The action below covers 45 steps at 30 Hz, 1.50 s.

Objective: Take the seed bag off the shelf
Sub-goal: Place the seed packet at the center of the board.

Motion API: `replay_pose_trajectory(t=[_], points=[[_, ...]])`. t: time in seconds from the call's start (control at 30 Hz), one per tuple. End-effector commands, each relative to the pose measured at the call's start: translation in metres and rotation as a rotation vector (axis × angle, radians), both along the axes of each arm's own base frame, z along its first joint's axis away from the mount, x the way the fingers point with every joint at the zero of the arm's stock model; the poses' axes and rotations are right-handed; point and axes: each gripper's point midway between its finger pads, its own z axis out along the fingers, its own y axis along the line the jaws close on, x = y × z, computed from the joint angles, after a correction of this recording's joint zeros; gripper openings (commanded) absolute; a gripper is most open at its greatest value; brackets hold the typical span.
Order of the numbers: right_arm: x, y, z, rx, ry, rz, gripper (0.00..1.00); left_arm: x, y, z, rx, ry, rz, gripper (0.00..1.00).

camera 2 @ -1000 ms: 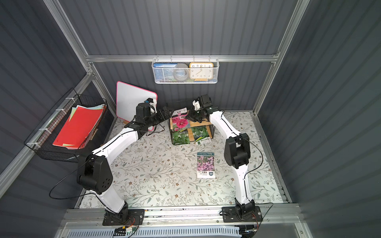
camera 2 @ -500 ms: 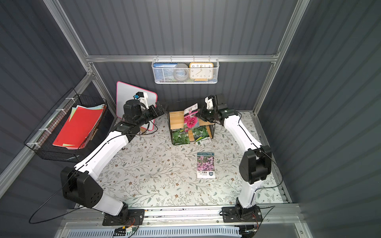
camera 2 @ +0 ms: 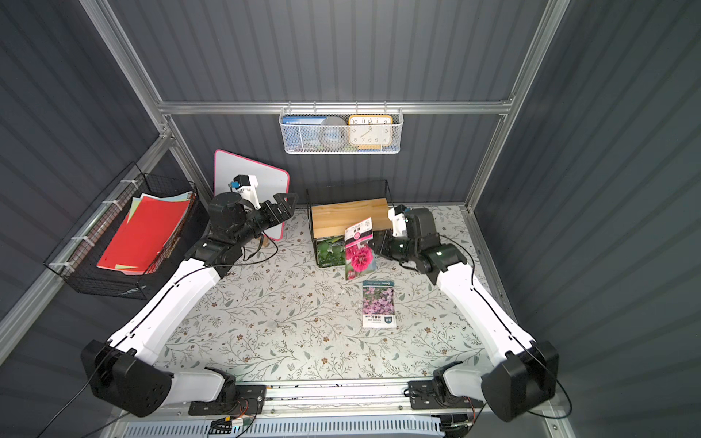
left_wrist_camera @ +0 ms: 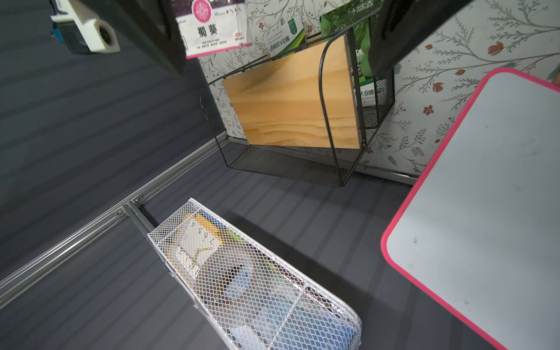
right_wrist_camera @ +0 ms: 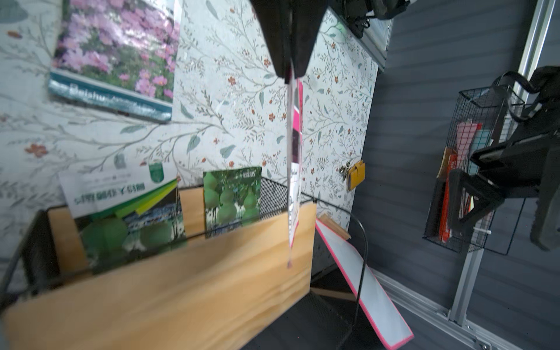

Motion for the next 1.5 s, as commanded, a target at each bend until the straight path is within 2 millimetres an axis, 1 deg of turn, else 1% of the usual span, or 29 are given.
replay_pose_trajectory(t=[0.0, 0.03, 0.13, 0.17, 0.27, 0.3, 0.37, 0.53, 0.73, 0.83, 1.1, 1.23, 1.4, 1.47], points=[[-0.019, 0.003, -0.027, -0.023, 0.038, -0.042, 0.00, -0.013, 0.007, 0.000, 0.004, -0.015, 0.013, 1.00], [-0.023, 0.006, -0.032, -0.019, 0.052, -0.047, 0.00, -0.016, 0.008, -0.002, 0.003, -0.013, 0.013, 1.00], [-0.034, 0.016, -0.060, -0.043, 0.102, -0.071, 0.00, -0.025, 0.010, -0.007, 0.002, -0.010, 0.013, 1.00], [-0.035, 0.017, -0.070, -0.058, 0.104, -0.103, 0.00, -0.028, 0.011, -0.008, 0.001, -0.009, 0.014, 1.00], [-0.039, 0.031, -0.092, -0.059, 0.116, -0.129, 0.00, -0.036, 0.013, -0.010, -0.007, -0.015, 0.010, 1.00], [-0.039, 0.035, -0.104, -0.074, 0.133, -0.134, 0.00, -0.038, 0.013, -0.010, -0.010, -0.019, 0.008, 1.00], [-0.037, 0.042, -0.120, -0.092, 0.150, -0.141, 0.00, -0.042, 0.014, -0.009, -0.012, -0.024, 0.004, 1.00], [-0.033, 0.050, -0.149, -0.127, 0.188, -0.149, 0.00, -0.048, 0.015, -0.010, -0.010, -0.025, 0.004, 1.00], [-0.037, 0.053, -0.188, -0.161, 0.260, -0.141, 0.00, -0.045, 0.009, -0.026, -0.013, -0.002, -0.026, 1.00], [-0.041, 0.055, -0.201, -0.164, 0.288, -0.129, 0.00, -0.044, 0.008, -0.029, -0.012, 0.003, -0.032, 1.00], [-0.047, 0.050, -0.225, -0.220, 0.333, -0.125, 0.00, -0.039, 0.005, -0.033, -0.011, 0.009, -0.039, 1.00], [-0.048, 0.053, -0.239, -0.226, 0.370, -0.117, 0.00, -0.037, 0.004, -0.037, -0.006, 0.017, -0.042, 1.00], [-0.048, 0.048, -0.251, -0.256, 0.384, -0.139, 0.00, -0.036, 0.003, -0.040, 0.002, 0.021, -0.044, 1.00], [-0.048, 0.046, -0.253, -0.264, 0.382, -0.144, 0.00, -0.036, 0.003, -0.042, 0.004, 0.026, -0.044, 1.00]])
